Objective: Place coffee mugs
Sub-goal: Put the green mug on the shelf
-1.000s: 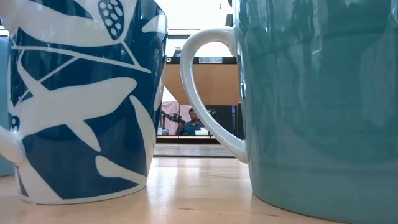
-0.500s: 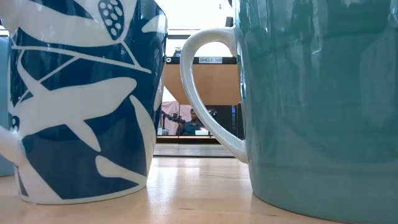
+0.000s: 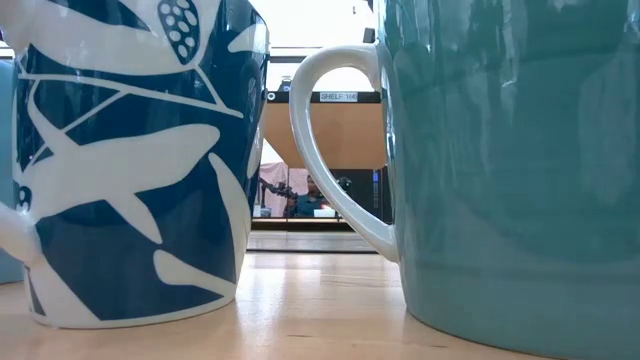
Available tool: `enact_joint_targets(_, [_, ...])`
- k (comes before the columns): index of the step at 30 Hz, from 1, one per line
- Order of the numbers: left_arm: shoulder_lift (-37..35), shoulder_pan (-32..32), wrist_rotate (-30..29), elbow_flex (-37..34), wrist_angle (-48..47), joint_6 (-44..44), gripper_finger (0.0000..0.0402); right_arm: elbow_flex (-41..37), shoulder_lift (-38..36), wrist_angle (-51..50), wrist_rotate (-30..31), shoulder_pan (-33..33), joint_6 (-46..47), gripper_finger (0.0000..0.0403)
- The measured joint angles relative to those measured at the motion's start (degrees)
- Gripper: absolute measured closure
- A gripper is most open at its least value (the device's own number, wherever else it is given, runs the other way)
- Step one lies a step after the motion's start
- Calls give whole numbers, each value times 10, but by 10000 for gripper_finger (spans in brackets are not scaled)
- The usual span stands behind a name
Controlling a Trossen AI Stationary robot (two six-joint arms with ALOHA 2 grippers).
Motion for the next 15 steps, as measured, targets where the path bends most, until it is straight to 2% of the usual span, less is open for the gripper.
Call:
enact_joint_targets(10, [0, 3, -16, 0, -4, 27, 280, 0, 0, 12, 2, -2, 17, 301])
enact_joint_targets(15, [0, 27, -26, 7, -42, -1, 281, 0, 0, 19, 5, -1, 17, 301])
